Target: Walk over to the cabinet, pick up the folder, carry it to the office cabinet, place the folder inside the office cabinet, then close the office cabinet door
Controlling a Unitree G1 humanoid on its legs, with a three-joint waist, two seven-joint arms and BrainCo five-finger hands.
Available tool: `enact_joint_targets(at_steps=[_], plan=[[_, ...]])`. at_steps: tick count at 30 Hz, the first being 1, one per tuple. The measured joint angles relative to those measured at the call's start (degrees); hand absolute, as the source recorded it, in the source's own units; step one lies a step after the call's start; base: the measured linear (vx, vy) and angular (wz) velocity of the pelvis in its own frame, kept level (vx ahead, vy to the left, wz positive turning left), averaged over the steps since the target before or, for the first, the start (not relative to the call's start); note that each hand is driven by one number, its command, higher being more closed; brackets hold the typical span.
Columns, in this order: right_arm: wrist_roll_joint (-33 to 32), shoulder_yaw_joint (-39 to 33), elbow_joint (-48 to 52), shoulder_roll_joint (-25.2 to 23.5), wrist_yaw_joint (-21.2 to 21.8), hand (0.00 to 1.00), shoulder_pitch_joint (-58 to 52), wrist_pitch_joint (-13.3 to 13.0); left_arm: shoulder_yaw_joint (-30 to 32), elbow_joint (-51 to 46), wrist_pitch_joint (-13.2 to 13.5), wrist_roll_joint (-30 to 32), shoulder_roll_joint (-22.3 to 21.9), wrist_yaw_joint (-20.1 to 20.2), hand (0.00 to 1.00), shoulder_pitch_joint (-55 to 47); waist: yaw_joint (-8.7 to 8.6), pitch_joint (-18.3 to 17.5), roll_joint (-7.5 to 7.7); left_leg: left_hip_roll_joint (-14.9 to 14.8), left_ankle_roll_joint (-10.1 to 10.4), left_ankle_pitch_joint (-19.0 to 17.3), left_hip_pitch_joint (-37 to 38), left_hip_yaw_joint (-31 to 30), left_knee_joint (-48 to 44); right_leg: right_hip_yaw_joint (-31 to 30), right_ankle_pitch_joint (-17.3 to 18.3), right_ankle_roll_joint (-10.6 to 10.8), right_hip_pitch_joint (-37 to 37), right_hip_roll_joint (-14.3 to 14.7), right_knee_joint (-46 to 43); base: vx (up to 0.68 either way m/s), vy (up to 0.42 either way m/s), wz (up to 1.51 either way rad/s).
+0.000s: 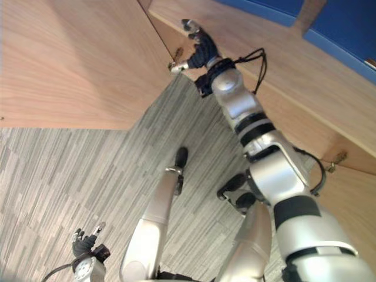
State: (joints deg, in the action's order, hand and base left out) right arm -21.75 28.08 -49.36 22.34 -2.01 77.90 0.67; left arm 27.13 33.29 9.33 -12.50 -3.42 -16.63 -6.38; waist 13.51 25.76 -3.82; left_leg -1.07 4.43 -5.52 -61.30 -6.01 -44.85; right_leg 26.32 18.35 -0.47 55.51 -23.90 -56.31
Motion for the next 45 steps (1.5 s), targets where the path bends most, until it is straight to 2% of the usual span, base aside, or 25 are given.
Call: enact_joint_targets(at_steps=[5, 9, 10, 13, 14, 19, 21, 25, 26, 28, 30, 32, 36, 38, 39, 40, 41, 43, 44, 45], plan=[[-10.88, -1.19, -4.4, 0.89, -0.32, 0.0, 3.7, -0.01, 2.2, -0.01, 0.04, -1.32, -0.5, -0.02, 0.0, 0.84, 0.03, 0.04, 0.0, -0.01, 0.27, 0.18, -0.65, -0.24, -0.02, 0.11, 0.26, 0.16, 0.72, 0.02, -0.2, 0.0, 0.0, 0.0], [-18.82, 0.96, -6.59, 1.98, -0.17, 0.0, 4.03, 0.24, 3.58, -0.21, 0.04, -1.87, -0.54, -0.06, 0.0, 0.85, 0.51, 0.05, -0.01, 0.07, 0.45, 0.36, -0.61, -0.39, 0.35, 0.2, 0.33, 0.27, 0.73, 0.01, -0.16, 0.0, 0.005, 0.01], [-20.57, 1.01, -6.64, 2.22, -0.12, 0.0, 4.07, 0.12, 3.57, -0.45, 0.05, -1.91, -0.55, -0.12, 0.0, 0.87, 0.55, 0.05, -0.01, 0.12, 0.44, 0.55, -0.53, -0.44, 0.83, 0.42, 0.08, -0.37, 0.64, 0.01, 0.16, 0.01, 0.013, 0.05], [-21.06, 2.47, -8.14, 2.14, 0.2, 0.0, 4.03, -0.7, 3.55, -1.3, 0.05, -1.74, -0.52, -0.32, 0.0, 1.22, 0.65, 0.13, -0.05, -0.19, 0.67, 2.21, 1.12, -0.93, 4.38, 2.27, -1.12, -2.32, -1.45, 0.87, 3.26, 0.03, 0.003, 0.09], [-19.54, 4.23, -10.36, 1.64, 0.61, 0.0, 3.48, -0.35, 3.52, -1.28, -0.02, -1.37, -0.52, -0.36, 0.0, 1.61, 0.84, 0.3, -0.05, -0.39, 0.76, 3.68, 4.04, -0.98, 8.06, 3.07, -2.01, -2.72, -3.99, 1.55, 6.04, 0.04, -0.02, 0.07], [-18.57, 8.59, -15.16, -2.93, 1.15, 0.0, -4.56, 0.29, 2.87, -1.69, -0.16, 0.89, -0.41, -0.44, 0.0, 1.54, 1.16, 0.23, 0.1, -1.71, 1.02, 8.6, 15.77, 0.13, 22.09, 4.47, -5.22, -2.38, -12.71, 4.46, 16.01, 0.09, -0.023, -0.05], [-18.56, 11.74, -17.57, -5.73, 1.16, 0.0, -10.86, 0.57, 0.94, -3.1, -0.18, 2.62, -0.27, -0.46, 0.0, 1.05, 0.39, 0.19, 0.21, -2.51, 1.06, 10.05, 20.68, 0.63, 26.96, 4.86, -6.41, -1.99, -16.67, 5.96, 19.9, 0.14, -0.018, -0.12], [-17.02, 10.64, -17.65, -11.97, 1.38, 0.0, -26.14, 0.41, -2.66, -2.11, -0.29, 6.91, -0.26, -0.46, 0.0, 0.66, -2.16, 0.13, 1.0, -4.4, 0.85, 10.18, 32.16, 4.93, 32.0, 4.22, -8.62, -0.79, -27.35, 9.02, 26.95, 0.13, 0.018, -0.36], [-14.68, 7.6, -17.32, -14.86, 1.71, 0.0, -32.98, 0.23, -3.75, -1.06, -0.25, 8.53, -0.25, -0.48, 0.0, 0.53, -2.82, -0.33, 2.29, -5.16, 0.26, 9.73, 37.4, 8.21, 33.31, 2.71, -9.1, -0.28, -31.7, 10.14, 29.55, 0.12, 0.017, -0.52], [-12.79, 2.95, -15.79, -17.85, 1.97, 0.0, -39.65, -0.1, -4.54, 0.28, -0.24, 9.56, -0.25, -0.48, 0.0, 0.6, -3.79, -1.3, 3.93, -5.88, 0.19, 9.32, 40.82, 10.66, 33.66, 1.6, -9.6, 0.03, -34.88, 11.25, 31.79, 0.1, -0.017, -0.54], [-11.6, -6.23, -14.11, -22.13, 2.69, 0.0, -50.73, -1.93, -6.39, 3.97, -0.32, 10.12, -0.17, -0.5, 0.0, 0.94, -4.81, -3.76, 5.59, -7.62, 0.34, 7.35, 45.16, 12.87, 33.81, 0.24, -10.32, 0.23, -39.16, 13.84, 34.96, 0.09, -0.048, -0.46], [-10.32, -12.53, -14.45, -23.84, 3.07, 0.0, -57.94, -2.49, -6.63, 6.78, -0.39, 10.81, -0.23, -0.45, 0.0, 1.47, -5.29, -6.62, 6.19, -8.33, 0.8, 6.71, 47.64, 13.5, 34.16, -0.31, -11.05, 0.39, -41.85, 15.16, 37.32, 0.09, -0.035, -0.27], [-7.86, -24.03, -17.98, -24.45, 2.71, 0.0, -66.95, -3.69, -7.57, 13.45, -0.47, 12.23, 0.55, -0.47, 0.0, 1.7, -7.15, -11.91, 5.78, -8.59, 0.79, 6.72, 54.49, 16.66, 38.06, -3.45, -13.93, 1.01, -47.28, 17.61, 43.67, 0.06, 0.024, -0.45], [-3.96, -34.79, -19.52, -24.48, 1.03, 0.0, -71.02, -5.09, -9.6, 17.44, -0.75, 14.63, 1.64, -0.42, 0.0, 1.66, -8.72, -14.42, 4.98, -8.66, 0.78, 6.55, 58.56, 20.02, 40.08, -6.44, -16.35, 1.38, -50.02, 18.82, 47.91, -0.02, 0.053, -0.67], [-3.72, -38.29, -19.53, -24.53, 0.38, 0.0, -71.57, -5.53, -10.19, 18.1, -0.86, 15.25, 1.76, -0.35, 0.0, 1.63, -8.87, -15.14, 4.76, -8.68, 0.78, 6.49, 59.46, 21.16, 40.59, -7.26, -17.03, 1.54, -50.7, 19.11, 49.02, -0.04, 0.059, -0.75], [-4.05, -46.39, -20.03, -24.53, -0.33, 0.0, -71.91, -5.82, -11.77, 19.32, -1.03, 16.85, 2.05, -0.08, 0.0, 1.55, -9.44, -16.31, 4.17, -8.63, 0.63, 6.26, 61.2, 23.0, 41.28, -9.23, -18.33, 1.82, -51.77, 19.72, 51.34, -0.04, 0.065, -0.78], [-5.69, -54.72, -20.13, -24.45, -0.65, 0.0, -72.41, -5.81, -14.01, 20.1, -1.08, 18.36, 2.38, 0.86, 0.0, 1.33, -9.96, -17.42, 3.55, -8.53, 0.63, 5.86, 62.84, 25.02, 41.85, -11.06, -19.61, 2.11, -52.94, 20.14, 53.46, -0.04, 0.084, -0.78], [-9.97, -64.62, -20.15, -24.06, -0.83, 0.0, -73.45, -5.82, -16.79, 20.37, -1.13, 19.53, 2.63, 2.24, 0.0, 1.05, -10.74, -18.88, 2.73, -8.45, 0.99, 4.82, 64.01, 27.48, 41.92, -13.35, -21.04, 2.26, -53.65, 20.56, 55.6, -0.02, 0.076, -0.82], [-14.09, -73.27, -20.3, -23.25, -1.2, 0.0, -75.62, -5.37, -19.21, 21.56, -1.14, 19.92, 3.02, 4.44, 0.0, 1.12, -11.43, -19.94, 1.87, -8.4, 1.27, 3.72, 65.28, 30.51, 41.77, -16.38, -22.88, 2.34, -54.43, 21.34, 58.25, 0.01, 0.055, -0.97], [-14.94, -75.66, -20.32, -23.01, -1.38, 0.0, -76.34, -5.2, -19.51, 22.09, -1.12, 19.93, 3.14, 5.02, 0.0, 1.26, -11.65, -20.13, 1.67, -8.47, 1.34, 3.27, 65.67, 31.57, 41.52, -17.59, -23.51, 2.24, -54.59, 21.6, 58.98, 0.02, 0.057, -0.95]])
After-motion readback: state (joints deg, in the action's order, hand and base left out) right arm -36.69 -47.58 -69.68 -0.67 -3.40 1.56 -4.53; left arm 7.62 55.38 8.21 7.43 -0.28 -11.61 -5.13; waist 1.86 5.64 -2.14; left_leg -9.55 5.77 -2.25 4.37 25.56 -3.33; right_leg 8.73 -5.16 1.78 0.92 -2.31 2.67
